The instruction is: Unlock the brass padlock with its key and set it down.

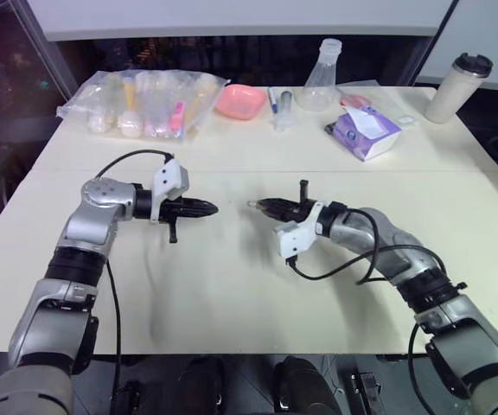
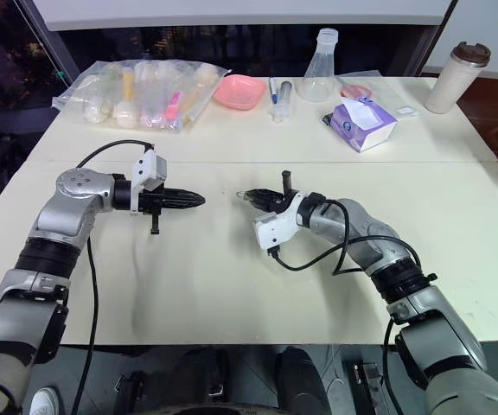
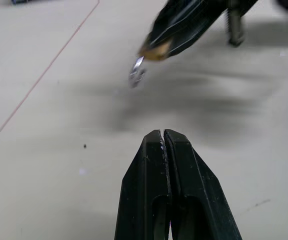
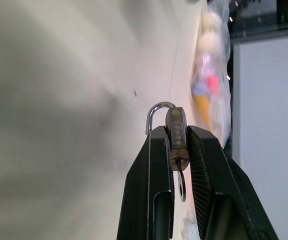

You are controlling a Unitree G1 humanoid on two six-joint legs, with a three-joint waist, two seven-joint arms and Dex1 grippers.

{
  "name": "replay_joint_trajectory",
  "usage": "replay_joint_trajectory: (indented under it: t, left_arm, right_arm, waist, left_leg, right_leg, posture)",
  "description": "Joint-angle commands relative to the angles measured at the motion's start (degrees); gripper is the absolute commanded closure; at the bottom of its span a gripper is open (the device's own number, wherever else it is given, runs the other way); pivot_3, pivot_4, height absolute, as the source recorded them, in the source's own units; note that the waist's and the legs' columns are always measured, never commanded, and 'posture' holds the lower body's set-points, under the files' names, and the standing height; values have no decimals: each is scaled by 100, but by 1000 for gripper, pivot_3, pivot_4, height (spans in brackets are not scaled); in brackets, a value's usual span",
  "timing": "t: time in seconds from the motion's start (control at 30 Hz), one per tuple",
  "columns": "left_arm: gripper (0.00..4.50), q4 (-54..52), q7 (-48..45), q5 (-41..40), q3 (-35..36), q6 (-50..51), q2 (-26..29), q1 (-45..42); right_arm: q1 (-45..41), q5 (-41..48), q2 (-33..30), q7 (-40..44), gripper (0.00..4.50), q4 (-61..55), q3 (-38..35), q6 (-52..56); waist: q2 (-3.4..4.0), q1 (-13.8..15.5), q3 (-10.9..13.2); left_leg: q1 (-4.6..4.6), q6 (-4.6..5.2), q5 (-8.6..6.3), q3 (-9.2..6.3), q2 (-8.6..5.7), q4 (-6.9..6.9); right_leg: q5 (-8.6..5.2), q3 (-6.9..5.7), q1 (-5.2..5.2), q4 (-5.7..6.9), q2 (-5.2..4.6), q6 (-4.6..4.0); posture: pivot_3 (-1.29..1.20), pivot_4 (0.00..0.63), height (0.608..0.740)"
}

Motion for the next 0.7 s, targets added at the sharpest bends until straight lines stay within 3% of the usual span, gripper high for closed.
replay_joint_trajectory:
  t: [0.03,0.2,0.33,0.5,0.7]
  left_arm:
    - [4463,-366,143,-163,207,151,50,77]
    - [4463,-568,217,-190,239,262,76,195]
    - [4500,-612,259,-200,250,296,70,227]
    - [4500,-515,284,-188,219,227,50,186]
    - [4500,-473,272,-187,207,201,46,158]
  right_arm:
    - [-197,-350,93,-592,4500,477,147,-153]
    - [-63,-280,140,-606,4500,645,319,-314]
    - [243,227,162,42,2662,402,350,-357]
    - [641,1117,11,1208,83,-336,70,338]
    - [975,1911,-206,2030,31,-1042,-362,1218]
  waist:
    - [0,-5,0]
    - [0,-11,0]
    - [0,3,0]
    - [1,-5,-2]
    - [1,34,-2]
  left_leg:
    - [0,0,0,0,0,-1]
    - [-1,0,0,2,0,0]
    - [-1,0,0,0,0,0]
    - [1,0,0,-3,2,2]
    - [1,6,-4,-6,0,8]
  right_leg:
    - [0,0,-2,0,0,0]
    - [0,0,-4,2,1,0]
    - [0,0,-2,1,1,0]
    - [0,0,2,2,-1,0]
    - [0,0,9,1,-1,0]
  posture:
    - [0,150,715]
    - [0,150,715]
    - [0,150,715]
    - [0,150,715]
    - [0,150,715]
